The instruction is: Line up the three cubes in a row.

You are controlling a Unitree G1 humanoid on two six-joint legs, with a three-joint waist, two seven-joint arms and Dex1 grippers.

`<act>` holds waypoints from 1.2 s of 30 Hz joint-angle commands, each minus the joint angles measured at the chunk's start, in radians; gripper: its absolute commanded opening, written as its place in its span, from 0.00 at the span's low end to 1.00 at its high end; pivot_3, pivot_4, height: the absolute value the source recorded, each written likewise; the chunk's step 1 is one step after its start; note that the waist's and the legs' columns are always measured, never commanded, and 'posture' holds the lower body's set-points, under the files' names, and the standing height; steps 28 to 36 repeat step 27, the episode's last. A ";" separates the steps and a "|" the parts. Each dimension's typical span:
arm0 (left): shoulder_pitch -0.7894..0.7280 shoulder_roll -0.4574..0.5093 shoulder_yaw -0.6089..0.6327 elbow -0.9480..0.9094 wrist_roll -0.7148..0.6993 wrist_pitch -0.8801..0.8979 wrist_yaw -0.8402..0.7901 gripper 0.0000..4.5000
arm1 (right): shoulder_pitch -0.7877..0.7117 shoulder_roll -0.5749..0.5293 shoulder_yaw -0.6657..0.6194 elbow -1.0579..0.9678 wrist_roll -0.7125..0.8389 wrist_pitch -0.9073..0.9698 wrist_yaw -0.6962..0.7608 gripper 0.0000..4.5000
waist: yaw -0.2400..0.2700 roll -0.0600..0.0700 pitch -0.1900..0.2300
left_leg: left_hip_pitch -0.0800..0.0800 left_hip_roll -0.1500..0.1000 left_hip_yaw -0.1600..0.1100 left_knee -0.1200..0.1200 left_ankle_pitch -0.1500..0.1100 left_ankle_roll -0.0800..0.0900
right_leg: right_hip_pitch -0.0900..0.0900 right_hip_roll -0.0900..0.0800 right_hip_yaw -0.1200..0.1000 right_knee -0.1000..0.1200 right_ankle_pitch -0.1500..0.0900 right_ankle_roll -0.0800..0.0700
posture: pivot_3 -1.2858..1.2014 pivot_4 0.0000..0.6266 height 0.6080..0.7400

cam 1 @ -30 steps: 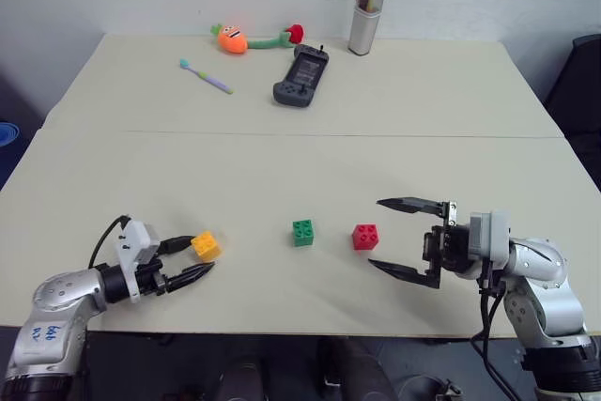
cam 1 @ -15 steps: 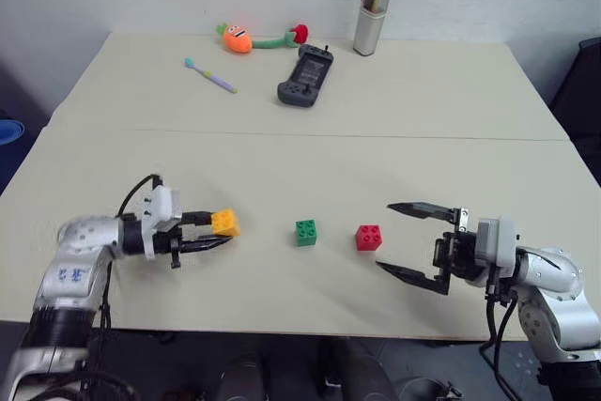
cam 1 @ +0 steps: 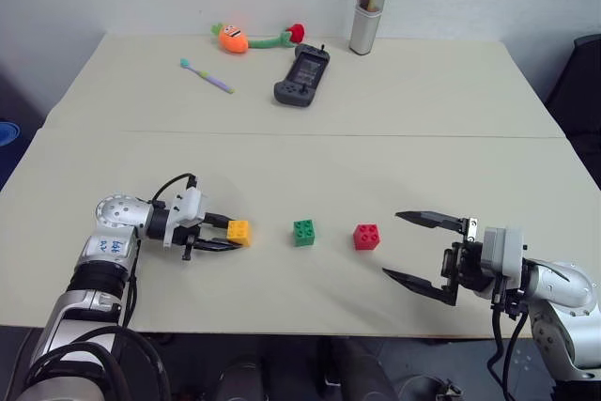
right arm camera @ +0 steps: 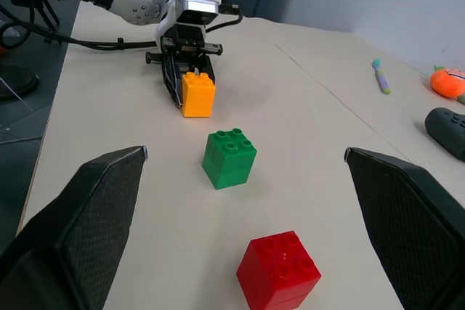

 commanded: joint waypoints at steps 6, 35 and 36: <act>-0.001 0.034 0.021 -0.023 -0.001 -0.008 -0.011 0.76 | 0.001 -0.022 -0.035 -0.014 0.025 -0.003 0.011 1.00 | -0.001 0.000 0.000 | 0.000 0.000 0.000 0.000 0.000 0.000 | 0.000 0.000 0.000 0.000 0.000 0.000 | 0.52 0.24 1.00; 0.585 0.355 0.482 -0.611 -0.222 0.376 0.155 0.95 | -0.186 -0.288 -0.183 0.406 0.017 -0.057 0.342 1.00 | -0.002 0.001 0.001 | 0.002 0.002 0.000 -0.003 -0.003 0.005 | 0.001 -0.001 0.001 -0.001 0.000 -0.001 | 0.52 0.24 1.00; 0.585 0.355 0.482 -0.611 -0.222 0.376 0.155 0.95 | -0.186 -0.288 -0.183 0.406 0.017 -0.057 0.342 1.00 | -0.002 0.001 0.001 | 0.002 0.002 0.000 -0.003 -0.003 0.005 | 0.001 -0.001 0.001 -0.001 0.000 -0.001 | 0.52 0.24 1.00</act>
